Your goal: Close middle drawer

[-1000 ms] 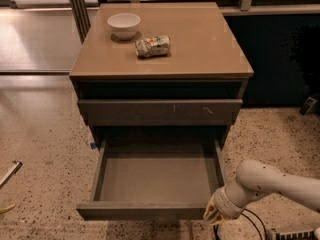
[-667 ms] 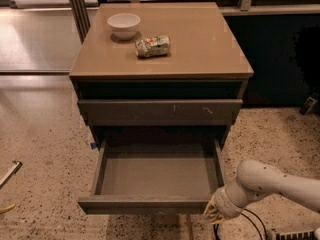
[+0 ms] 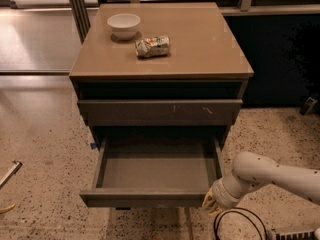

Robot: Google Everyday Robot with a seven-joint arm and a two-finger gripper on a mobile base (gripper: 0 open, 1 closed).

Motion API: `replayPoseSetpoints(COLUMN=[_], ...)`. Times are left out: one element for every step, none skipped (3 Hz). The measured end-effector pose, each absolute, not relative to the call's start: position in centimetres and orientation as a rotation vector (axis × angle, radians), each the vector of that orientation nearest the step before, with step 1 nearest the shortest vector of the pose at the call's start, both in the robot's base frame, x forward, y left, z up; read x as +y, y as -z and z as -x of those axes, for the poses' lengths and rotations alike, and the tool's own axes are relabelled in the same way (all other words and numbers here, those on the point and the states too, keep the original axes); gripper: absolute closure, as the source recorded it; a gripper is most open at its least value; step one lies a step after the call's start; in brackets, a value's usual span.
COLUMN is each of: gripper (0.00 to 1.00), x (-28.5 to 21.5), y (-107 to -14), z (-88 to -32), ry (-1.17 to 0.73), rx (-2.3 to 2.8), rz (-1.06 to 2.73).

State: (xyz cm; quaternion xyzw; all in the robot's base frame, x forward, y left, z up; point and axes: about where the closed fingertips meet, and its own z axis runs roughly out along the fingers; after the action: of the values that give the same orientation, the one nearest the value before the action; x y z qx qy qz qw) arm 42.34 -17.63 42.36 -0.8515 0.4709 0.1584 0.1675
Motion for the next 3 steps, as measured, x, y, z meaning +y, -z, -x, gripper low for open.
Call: replayPoseSetpoints(gripper=[1.00, 1.00, 1.00], x=[-17.3, -17.3, -17.0], y=[-42.2, -42.3, -42.4], z=[-45.2, -45.1, -47.6], ry=[-0.460, -0.460, -0.453], rx=[1.456, 1.459, 1.565], rz=[2.382, 2.381, 2.331])
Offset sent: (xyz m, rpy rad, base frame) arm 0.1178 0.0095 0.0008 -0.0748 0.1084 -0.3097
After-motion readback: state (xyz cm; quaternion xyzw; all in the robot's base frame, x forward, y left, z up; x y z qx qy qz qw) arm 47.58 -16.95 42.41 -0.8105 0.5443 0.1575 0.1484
